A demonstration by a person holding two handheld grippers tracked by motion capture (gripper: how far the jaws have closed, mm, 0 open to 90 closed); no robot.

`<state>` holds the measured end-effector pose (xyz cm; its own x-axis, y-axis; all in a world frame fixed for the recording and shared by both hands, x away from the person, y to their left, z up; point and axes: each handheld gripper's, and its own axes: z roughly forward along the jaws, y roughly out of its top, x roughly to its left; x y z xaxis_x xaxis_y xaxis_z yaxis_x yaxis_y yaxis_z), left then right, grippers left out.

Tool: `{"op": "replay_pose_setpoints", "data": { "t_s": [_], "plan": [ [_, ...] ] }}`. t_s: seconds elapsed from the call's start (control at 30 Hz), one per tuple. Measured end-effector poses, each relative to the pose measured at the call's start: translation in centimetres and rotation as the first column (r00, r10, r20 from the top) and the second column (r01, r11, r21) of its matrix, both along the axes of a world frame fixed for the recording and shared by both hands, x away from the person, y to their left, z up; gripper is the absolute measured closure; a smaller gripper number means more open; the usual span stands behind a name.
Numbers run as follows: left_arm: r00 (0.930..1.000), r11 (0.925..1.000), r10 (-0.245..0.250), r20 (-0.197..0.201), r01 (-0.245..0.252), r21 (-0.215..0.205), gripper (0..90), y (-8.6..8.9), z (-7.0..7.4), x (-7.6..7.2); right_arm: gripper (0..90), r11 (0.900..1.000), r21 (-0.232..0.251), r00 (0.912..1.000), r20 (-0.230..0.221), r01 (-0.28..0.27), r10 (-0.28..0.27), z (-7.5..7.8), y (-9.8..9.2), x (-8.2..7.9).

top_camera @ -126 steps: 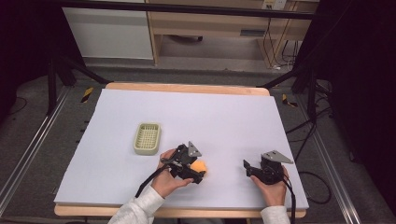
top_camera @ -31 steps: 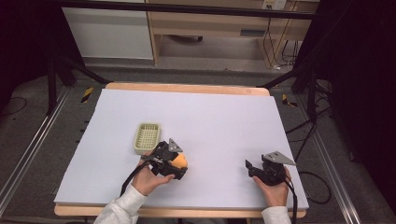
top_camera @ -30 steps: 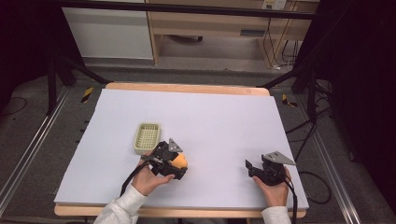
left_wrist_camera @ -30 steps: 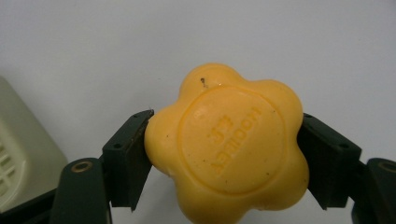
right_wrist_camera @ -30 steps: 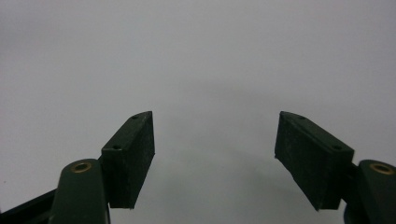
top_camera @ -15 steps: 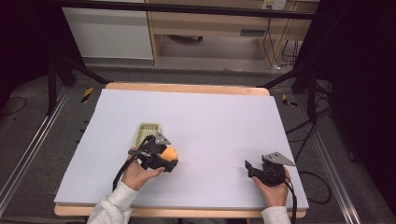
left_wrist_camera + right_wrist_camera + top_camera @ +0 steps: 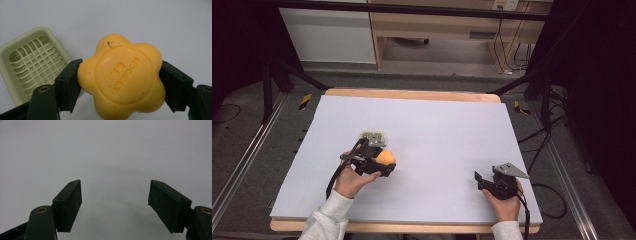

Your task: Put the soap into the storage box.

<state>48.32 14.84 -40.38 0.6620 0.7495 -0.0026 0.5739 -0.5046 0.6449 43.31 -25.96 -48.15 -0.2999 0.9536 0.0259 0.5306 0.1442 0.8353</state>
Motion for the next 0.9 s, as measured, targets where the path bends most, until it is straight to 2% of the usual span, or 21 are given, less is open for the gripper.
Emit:
{"op": "replay_pose_setpoints", "data": {
  "t_s": [0.27, 0.53, 0.9],
  "plan": [
    [0.9997, 0.9997, 0.023, 0.006, -0.023, -0.009, 26.4, 0.7, 0.3, 0.7, 27.0, 1.0, -0.008, 0.9999, -0.001, -0.01, 0.01, 0.0, 0.4, 0.1],
    [0.9983, 0.9978, 0.057, 0.015, -0.056, -0.036, 26.4, 1.7, 0.8, 1.2, 27.1, 1.0, -0.012, 1.0, 0.002, -0.01, 0.01, 0.0, 0.3, 0.2],
    [0.9944, 0.9938, 0.104, 0.017, -0.103, -0.041, 26.4, 3.0, 1.0, 2.4, 27.2, 1.0, -0.008, 0.9999, -0.001, -0.011, 0.011, 0.0, 0.5, 0.3]
  ]
}}
